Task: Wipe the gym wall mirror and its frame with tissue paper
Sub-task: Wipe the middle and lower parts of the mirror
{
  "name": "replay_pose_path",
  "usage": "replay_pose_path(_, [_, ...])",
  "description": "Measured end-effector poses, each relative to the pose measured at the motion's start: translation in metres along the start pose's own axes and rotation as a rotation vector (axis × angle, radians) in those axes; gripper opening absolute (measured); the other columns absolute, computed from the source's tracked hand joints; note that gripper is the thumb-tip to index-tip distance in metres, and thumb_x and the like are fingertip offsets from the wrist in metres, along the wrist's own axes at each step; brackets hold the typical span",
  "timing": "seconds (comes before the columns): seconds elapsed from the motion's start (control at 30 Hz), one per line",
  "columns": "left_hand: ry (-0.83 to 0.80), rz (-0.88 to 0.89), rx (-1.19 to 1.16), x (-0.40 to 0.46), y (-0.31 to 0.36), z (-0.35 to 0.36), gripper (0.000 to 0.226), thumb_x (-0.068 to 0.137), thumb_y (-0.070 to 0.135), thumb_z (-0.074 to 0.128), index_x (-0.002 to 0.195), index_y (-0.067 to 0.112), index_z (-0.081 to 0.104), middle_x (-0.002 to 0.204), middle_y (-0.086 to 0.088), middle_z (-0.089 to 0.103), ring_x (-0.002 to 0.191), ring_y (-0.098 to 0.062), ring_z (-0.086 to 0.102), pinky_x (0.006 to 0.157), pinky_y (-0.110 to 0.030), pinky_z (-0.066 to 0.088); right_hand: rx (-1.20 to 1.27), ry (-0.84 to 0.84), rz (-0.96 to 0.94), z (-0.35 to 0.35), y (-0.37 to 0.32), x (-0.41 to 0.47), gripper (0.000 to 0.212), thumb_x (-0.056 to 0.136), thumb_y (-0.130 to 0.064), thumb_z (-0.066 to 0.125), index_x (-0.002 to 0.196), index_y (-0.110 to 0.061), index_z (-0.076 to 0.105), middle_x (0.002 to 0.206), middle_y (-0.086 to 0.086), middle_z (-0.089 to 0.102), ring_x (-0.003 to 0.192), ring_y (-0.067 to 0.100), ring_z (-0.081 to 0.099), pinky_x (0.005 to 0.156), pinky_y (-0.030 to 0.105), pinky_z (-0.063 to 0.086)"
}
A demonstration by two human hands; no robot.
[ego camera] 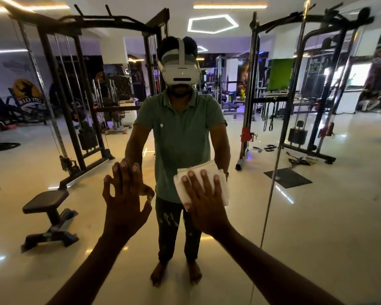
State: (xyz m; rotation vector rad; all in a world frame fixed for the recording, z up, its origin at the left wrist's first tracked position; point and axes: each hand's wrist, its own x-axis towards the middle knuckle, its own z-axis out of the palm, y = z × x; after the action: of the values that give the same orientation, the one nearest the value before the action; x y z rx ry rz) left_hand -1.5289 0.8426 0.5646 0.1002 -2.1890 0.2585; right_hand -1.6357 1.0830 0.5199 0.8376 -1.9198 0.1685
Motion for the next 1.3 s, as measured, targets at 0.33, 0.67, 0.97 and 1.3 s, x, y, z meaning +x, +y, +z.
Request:
replay_pose_path(0.33, [0.006, 0.030, -0.009, -0.001, -0.009, 0.003, 0.093, 0.092, 0.057, 0.043, 0.163, 0.004, 0.016, 0.171, -0.023, 0.005, 0.157, -0.044, 0.008, 0.122, -0.068, 0.015, 0.026, 0.132, 0.598, -0.021, 0.057, -0.006, 0.077, 0.102, -0.041, 0.045, 0.167, -0.012, 0.015, 0.175, 0.015, 0.001, 0.160, 0.043, 0.000, 0.126, 0.066, 0.000])
replay_pose_path(0.67, [0.044, 0.095, 0.004, -0.008, -0.028, -0.002, 0.093, 0.088, 0.049, 0.065, 0.162, 0.010, 0.023, 0.173, -0.014, 0.001, 0.159, -0.036, 0.006, 0.125, -0.060, 0.011, 0.037, 0.027, 0.071, 0.005, 0.004, -0.020, 0.068, 0.110, -0.047, 0.032, 0.168, -0.025, 0.007, 0.176, 0.004, 0.000, 0.162, 0.033, 0.002, 0.128, 0.061, 0.000])
replay_pose_path(0.97, [-0.068, -0.057, 0.098, -0.054, -0.050, 0.014, 0.120, 0.076, 0.061, 0.080, 0.161, 0.000, 0.021, 0.169, -0.027, 0.007, 0.157, -0.047, 0.007, 0.121, -0.066, 0.013, 0.117, 0.154, 0.943, 0.002, -0.036, 0.011, 0.088, 0.102, -0.054, 0.046, 0.167, -0.009, 0.006, 0.173, 0.023, 0.004, 0.158, 0.049, 0.004, 0.124, 0.070, 0.013])
replay_pose_path(1.3, [-0.048, -0.098, -0.055, -0.066, -0.078, 0.010, 0.108, 0.085, 0.063, 0.058, 0.164, 0.012, 0.005, 0.172, -0.017, 0.001, 0.160, -0.034, 0.003, 0.120, -0.064, 0.019, 0.082, 0.022, 0.172, 0.003, 0.008, -0.029, 0.077, 0.106, -0.045, 0.039, 0.168, -0.019, 0.003, 0.176, 0.008, -0.005, 0.161, 0.037, 0.001, 0.122, 0.069, 0.021])
